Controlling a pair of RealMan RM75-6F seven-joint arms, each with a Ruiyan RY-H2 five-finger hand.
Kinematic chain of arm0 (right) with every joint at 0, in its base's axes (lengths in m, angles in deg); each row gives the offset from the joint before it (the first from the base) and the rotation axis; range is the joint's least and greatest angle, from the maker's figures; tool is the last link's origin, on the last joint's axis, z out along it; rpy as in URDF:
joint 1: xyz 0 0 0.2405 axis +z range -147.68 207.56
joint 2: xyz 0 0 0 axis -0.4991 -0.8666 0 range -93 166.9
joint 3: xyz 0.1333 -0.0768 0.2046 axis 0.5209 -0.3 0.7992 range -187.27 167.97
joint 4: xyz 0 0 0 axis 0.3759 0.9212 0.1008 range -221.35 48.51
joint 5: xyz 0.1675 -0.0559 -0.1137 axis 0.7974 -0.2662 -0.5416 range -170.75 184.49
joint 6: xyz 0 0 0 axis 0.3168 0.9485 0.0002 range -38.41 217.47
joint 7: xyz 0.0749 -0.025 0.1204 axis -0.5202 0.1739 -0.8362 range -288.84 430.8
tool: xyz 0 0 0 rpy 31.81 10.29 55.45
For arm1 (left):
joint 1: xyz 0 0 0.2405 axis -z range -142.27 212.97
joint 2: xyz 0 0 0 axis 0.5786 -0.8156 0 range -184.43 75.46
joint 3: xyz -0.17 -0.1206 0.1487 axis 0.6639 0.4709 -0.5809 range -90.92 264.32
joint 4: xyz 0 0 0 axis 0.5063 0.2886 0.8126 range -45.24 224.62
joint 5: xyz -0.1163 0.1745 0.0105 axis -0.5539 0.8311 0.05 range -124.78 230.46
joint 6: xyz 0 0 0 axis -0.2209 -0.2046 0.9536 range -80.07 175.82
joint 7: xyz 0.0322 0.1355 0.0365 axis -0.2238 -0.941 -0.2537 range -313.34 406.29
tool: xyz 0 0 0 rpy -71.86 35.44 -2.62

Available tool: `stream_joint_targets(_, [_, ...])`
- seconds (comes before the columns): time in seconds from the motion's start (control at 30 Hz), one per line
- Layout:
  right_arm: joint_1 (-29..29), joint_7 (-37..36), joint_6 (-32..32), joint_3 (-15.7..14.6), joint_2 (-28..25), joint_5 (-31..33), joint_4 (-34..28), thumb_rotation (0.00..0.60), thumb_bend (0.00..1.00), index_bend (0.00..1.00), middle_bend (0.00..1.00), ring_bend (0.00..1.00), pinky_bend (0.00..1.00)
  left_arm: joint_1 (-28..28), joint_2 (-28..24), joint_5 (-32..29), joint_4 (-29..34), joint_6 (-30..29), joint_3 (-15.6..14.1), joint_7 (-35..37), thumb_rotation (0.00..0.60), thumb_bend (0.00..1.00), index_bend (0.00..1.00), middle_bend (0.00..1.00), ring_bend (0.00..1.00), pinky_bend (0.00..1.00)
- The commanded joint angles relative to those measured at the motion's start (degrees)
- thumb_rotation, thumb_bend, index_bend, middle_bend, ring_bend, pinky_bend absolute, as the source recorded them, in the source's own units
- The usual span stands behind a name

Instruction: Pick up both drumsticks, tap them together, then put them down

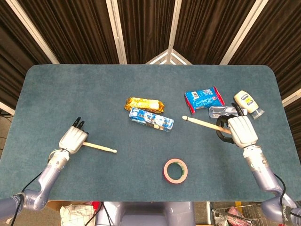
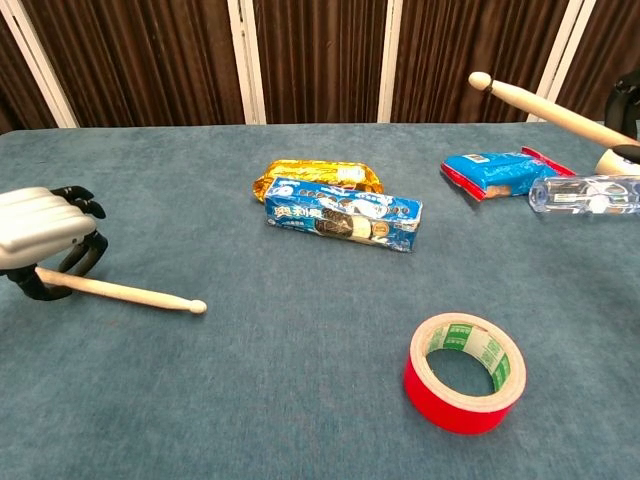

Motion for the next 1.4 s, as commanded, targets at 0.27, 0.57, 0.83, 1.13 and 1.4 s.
stream_joint_targets(0.27, [0.1, 0.4, -0.3, 0.1, -0.2, 0.2, -0.4, 0.6, 0.41, 0.79, 0.67, 0.55, 0.07, -0.5, 0.0, 2.5, -1.9, -1.6, 0.4, 3.4, 0.6, 0.47, 0.63, 0.58, 0.13, 0.04])
stream_joint_targets(0.57, [0.3, 1.1, -0.6, 0.3, 0.0, 0.8, -0.3, 0.6, 0.41, 0.79, 0.67, 0.55, 0.07, -1.8, -0.2, 6.0, -3.9, -5.1, 1.6, 12.5, 0.6, 0.47, 0.63, 0.58, 0.13, 0.04])
stream_joint_targets(0.83, [0.7, 2.0, -1.4, 0.7, -0.1, 1.7, -0.2, 0.6, 0.41, 0.8, 0.67, 0.55, 0.07, -2.2, -1.4, 7.2, -2.8, -7.3, 4.0, 19.9, 0.6, 0.47, 0.64, 0.59, 0.13, 0.04])
stream_joint_targets(1.13, [1.5, 2.8, -3.0, 1.3, -0.2, 3.2, -0.1, 0.6, 0.41, 0.81, 0.67, 0.55, 0.07, -1.9, -3.0, 7.6, -0.7, -7.6, 7.1, 30.2, 0.6, 0.47, 0.65, 0.59, 0.13, 0.04])
stream_joint_targets(1.4, [2.6, 3.9, -5.0, 2.3, 0.0, 5.7, -0.3, 0.6, 0.41, 0.81, 0.67, 0.55, 0.07, 0.1, -3.3, 5.6, 0.8, -4.7, 10.2, 34.5, 0.6, 0.47, 0.65, 0.59, 0.13, 0.04])
